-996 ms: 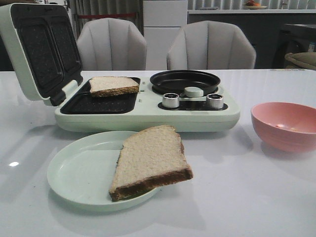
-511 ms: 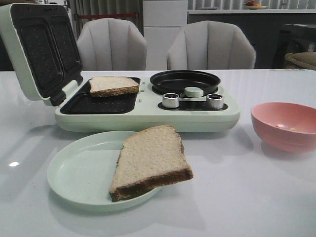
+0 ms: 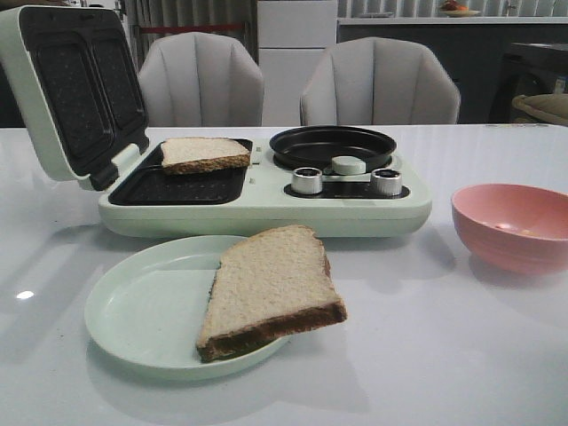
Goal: Make breakfast with bread and shrimp
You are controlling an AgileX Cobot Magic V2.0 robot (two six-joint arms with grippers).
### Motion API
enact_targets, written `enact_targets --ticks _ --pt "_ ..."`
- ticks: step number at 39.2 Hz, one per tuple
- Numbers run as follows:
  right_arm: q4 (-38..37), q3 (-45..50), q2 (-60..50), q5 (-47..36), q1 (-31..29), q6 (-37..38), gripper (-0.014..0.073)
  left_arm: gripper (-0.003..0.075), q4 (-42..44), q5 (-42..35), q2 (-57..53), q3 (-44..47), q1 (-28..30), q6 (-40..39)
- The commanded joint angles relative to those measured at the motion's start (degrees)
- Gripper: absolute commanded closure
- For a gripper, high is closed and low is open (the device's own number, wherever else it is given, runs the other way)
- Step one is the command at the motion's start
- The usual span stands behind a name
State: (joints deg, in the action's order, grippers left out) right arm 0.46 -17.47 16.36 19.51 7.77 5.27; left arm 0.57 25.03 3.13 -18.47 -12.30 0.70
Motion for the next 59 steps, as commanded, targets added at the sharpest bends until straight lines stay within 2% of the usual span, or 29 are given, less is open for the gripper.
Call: enact_targets --ticks 1,5,12,18,30,35,38,48,52,55,59 --pt "-0.14 -2.75 2.32 -5.45 -0.08 0.00 0.0152 0.0157 -0.57 -5.13 0.74 -1.45 0.05 -0.19" --pt "1.72 -3.69 3.77 -5.45 0.54 0.00 0.0095 0.0157 -0.57 -5.13 0.74 -1.45 0.05 -0.19" --pt "10.21 -7.57 10.14 -1.70 2.82 0.00 0.0094 0.0157 -0.57 -5.13 0.74 -1.45 0.05 -0.19" --pt "18.03 -12.93 19.89 3.01 5.09 -0.18 0.0104 0.0157 -0.57 -5.13 0.74 -1.45 0.05 -0.19" --pt "25.20 -20.99 39.03 4.29 6.85 -2.30 0.0104 0.0157 -0.57 -5.13 0.74 -1.45 0.05 -0.19" --pt "33.49 -23.31 46.86 5.78 6.85 -11.17 0.0104 0.0157 -0.57 -5.13 0.74 -1.45 0.05 -0.19" --pt "41.90 -24.75 51.42 6.82 6.85 -18.15 0.0104 0.0157 -0.57 -5.13 0.74 -1.45 0.05 -0.19" --pt "71.28 -27.61 65.11 10.85 6.85 -47.68 0.0104 0.0157 -0.57 -5.13 0.74 -1.45 0.05 -0.19" --pt "80.66 -28.93 70.40 13.83 6.85 -58.44 0.0104 0.0157 -0.57 -5.13 0.74 -1.45 0.05 -0.19" --pt "84.82 -29.89 73.59 14.40 6.85 -62.96 0.0104 0.0157 -0.57 -5.13 0.74 -1.45 0.05 -0.19" --pt "86.39 -30.87 77.75 14.21 6.85 -65.16 0.0104 0.0157 -0.57 -5.13 0.74 -1.45 0.05 -0.19"
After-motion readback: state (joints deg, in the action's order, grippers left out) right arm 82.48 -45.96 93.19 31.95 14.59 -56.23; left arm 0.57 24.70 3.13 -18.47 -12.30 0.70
